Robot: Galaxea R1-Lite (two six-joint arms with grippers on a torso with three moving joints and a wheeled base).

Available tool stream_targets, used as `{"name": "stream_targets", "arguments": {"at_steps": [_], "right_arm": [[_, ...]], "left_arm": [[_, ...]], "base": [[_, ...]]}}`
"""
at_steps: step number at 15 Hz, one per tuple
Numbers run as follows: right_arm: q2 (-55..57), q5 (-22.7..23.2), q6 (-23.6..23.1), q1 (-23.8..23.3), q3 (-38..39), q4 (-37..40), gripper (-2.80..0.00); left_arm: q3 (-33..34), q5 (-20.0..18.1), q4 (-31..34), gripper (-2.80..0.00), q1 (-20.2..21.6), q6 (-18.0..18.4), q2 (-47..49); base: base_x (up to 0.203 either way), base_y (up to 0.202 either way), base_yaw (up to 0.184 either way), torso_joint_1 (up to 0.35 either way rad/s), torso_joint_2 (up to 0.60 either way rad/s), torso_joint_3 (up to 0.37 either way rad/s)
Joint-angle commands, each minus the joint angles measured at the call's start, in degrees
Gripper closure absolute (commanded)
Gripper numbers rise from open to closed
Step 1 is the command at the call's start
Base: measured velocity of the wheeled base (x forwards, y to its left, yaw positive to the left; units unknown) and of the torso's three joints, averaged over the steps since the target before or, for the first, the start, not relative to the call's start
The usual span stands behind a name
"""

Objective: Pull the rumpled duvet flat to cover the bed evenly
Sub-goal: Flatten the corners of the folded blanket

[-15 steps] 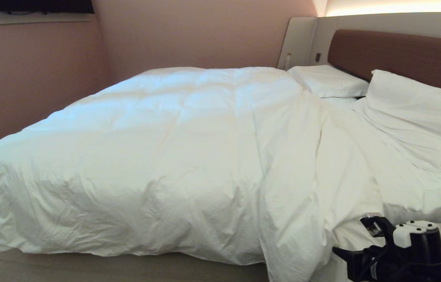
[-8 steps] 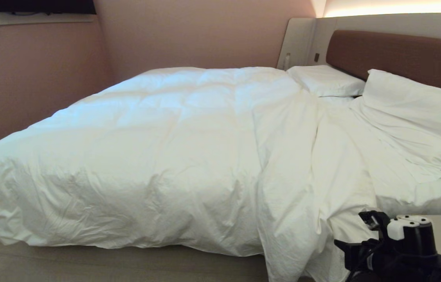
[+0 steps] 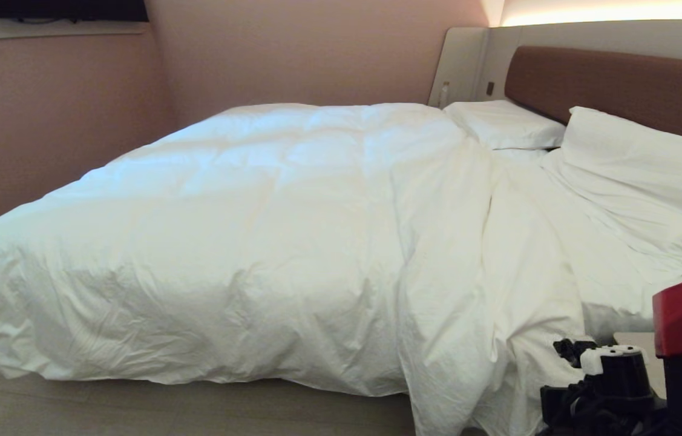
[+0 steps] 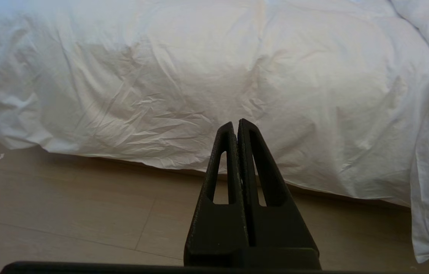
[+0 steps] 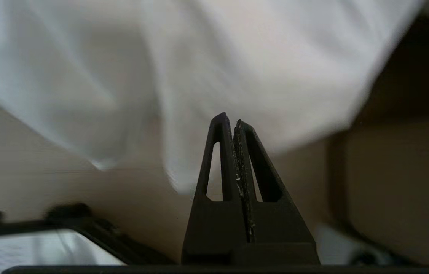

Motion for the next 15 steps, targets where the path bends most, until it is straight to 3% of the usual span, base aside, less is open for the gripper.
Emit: {"name": "stream_targets", "arguments": {"at_steps": [1, 5, 13, 14, 15], "right_arm": [[1.1, -4.0, -0.1, 0.0, 2.6, -3.2, 0.00], [1.3, -4.1, -0.4, -1.9, 4.6, -5.4, 0.00], [5.8, -4.1, -0.9, -5.3, 0.1, -5.5, 0.00], [5.7, -3.9, -0.9, -5.9, 0.0, -5.5, -2.80], [5.6, -3.9, -0.7, -6.0, 0.2, -5.5, -2.80]], "left_arm": [[0.0, 0.0, 0.0, 0.00, 0.0, 0.0, 0.0], [0.0, 0.0, 0.0, 0.00, 0.0, 0.0, 0.0], [0.0, 0.0, 0.0, 0.00, 0.0, 0.0, 0.0], [0.0, 0.0, 0.0, 0.00, 0.0, 0.0, 0.0], [0.0, 0.0, 0.0, 0.00, 0.0, 0.0, 0.0]], "base": [[0.000, 0.000, 0.000, 0.000, 0.00, 0.000], [0.000, 0.000, 0.000, 0.000, 0.00, 0.000], [0.000, 0.000, 0.000, 0.000, 0.00, 0.000], [0.000, 0.000, 0.000, 0.000, 0.00, 0.000], [0.000, 0.000, 0.000, 0.000, 0.00, 0.000]]}}
